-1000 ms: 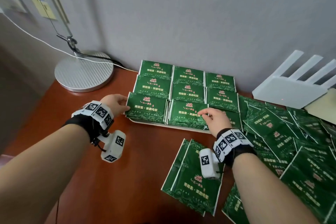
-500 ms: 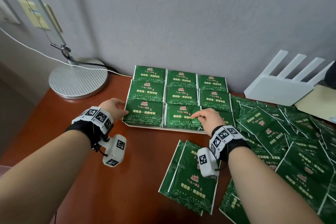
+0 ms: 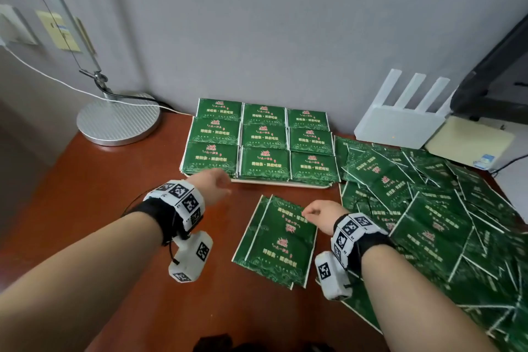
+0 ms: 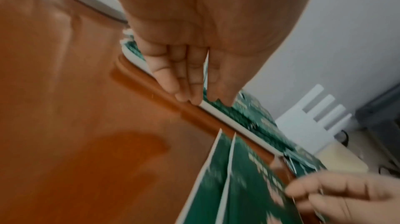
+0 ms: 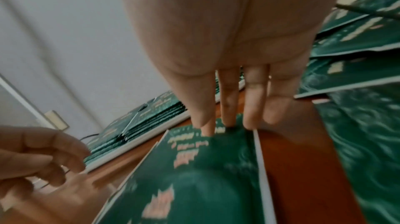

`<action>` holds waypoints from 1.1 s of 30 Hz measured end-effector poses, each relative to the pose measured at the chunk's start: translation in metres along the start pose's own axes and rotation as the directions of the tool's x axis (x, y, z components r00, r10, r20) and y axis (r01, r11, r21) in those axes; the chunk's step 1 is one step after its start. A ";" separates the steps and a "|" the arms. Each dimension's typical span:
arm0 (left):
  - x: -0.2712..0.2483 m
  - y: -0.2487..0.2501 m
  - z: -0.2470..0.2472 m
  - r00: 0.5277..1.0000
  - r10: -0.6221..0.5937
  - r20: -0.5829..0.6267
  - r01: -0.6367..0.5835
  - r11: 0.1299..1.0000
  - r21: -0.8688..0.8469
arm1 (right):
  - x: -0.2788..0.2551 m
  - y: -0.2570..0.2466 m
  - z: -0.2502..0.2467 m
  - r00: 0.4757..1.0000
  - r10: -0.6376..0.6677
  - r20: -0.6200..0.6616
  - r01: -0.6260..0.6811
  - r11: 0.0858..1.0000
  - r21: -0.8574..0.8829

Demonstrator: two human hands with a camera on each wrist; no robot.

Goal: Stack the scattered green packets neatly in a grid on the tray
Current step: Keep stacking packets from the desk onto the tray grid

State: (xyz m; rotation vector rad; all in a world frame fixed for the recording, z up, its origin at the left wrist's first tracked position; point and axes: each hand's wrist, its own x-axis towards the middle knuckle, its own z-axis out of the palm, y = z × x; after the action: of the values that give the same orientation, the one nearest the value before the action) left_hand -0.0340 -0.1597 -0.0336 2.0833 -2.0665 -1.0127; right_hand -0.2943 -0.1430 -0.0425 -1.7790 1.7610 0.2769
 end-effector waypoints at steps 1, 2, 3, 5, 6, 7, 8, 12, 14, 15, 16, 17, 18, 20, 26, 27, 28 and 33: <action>-0.006 0.006 0.012 0.998 -0.004 0.056 0.003 1.000 0.015 | -0.006 0.002 0.008 1.000 0.008 0.010 -0.008 1.000 -0.007; -0.010 0.011 0.024 0.994 -0.013 0.105 0.010 0.999 0.030 | -0.010 0.003 0.016 1.000 0.013 0.005 -0.013 1.000 -0.006; -0.015 0.016 0.035 0.989 -0.024 0.146 0.017 0.999 0.049 | -0.015 0.005 0.023 1.000 0.016 -0.012 -0.016 1.000 0.008; -0.021 0.022 0.052 0.978 -0.039 0.204 0.020 0.995 0.095 | -0.021 0.007 0.038 0.999 0.011 -0.038 -0.010 0.999 0.041; -0.022 0.025 0.059 0.976 -0.039 0.214 0.017 0.995 0.101 | -0.024 0.006 0.046 0.999 0.012 -0.044 -0.010 0.999 0.053; -0.023 0.028 0.066 0.974 -0.036 0.225 0.015 0.995 0.095 | -0.028 0.006 0.054 0.998 0.020 -0.055 -0.016 0.998 0.067; -0.024 0.030 0.071 0.969 -0.036 0.244 0.016 0.996 0.085 | -0.031 0.005 0.062 0.996 0.036 -0.078 -0.029 0.996 0.084; -0.027 0.039 0.088 0.962 -0.058 0.268 0.051 0.998 0.031 | -0.040 0.007 0.084 0.961 0.174 -0.216 -0.121 0.964 0.239; -0.029 0.040 0.093 0.974 -0.051 0.219 0.042 0.998 0.042 | -0.042 0.008 0.085 0.946 0.238 -0.219 -0.157 0.930 0.332; -0.030 0.040 0.094 0.977 -0.048 0.207 0.046 0.999 0.018 | -0.042 0.008 0.084 0.941 0.257 -0.219 -0.165 0.917 0.364; -0.031 0.040 0.096 0.976 -0.057 0.211 0.064 0.997 -0.030 | -0.043 0.009 0.084 0.938 0.268 -0.218 -0.171 0.909 0.381; -0.031 0.038 0.097 0.972 -0.071 0.225 0.094 0.991 -0.094 | -0.042 0.010 0.085 0.937 0.275 -0.214 -0.176 0.904 0.389; -0.032 0.037 0.098 0.968 -0.082 0.239 0.124 0.978 -0.166 | -0.042 0.011 0.086 0.937 0.279 -0.209 -0.179 0.900 0.398; -0.037 0.033 0.099 0.966 -0.082 0.244 0.152 0.948 -0.281 | -0.041 0.012 0.088 0.938 0.286 -0.197 -0.169 0.872 0.460; -0.052 0.027 0.092 0.982 0.003 0.187 0.077 0.904 -0.419 | -0.040 0.015 0.088 0.951 0.271 -0.149 -0.126 0.780 0.613; -0.055 0.026 0.089 0.985 0.019 0.171 0.061 0.888 -0.455 | -0.042 0.015 0.086 0.957 0.261 -0.130 -0.124 0.769 0.627; -0.056 0.025 0.086 0.988 0.033 0.149 0.044 0.874 -0.484 | -0.044 0.014 0.083 0.962 0.249 -0.113 -0.119 0.754 0.646; -0.057 0.017 0.068 1.000 0.024 0.010 -0.017 0.888 -0.459 | -0.057 0.011 0.066 0.956 0.110 -0.272 0.076 0.803 0.591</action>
State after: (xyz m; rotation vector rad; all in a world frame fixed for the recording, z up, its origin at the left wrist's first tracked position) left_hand -0.0751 -0.0820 -0.0553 1.8077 -1.6351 -1.3569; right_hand -0.2919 -0.0579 -0.0664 -1.3764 1.7932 -0.5245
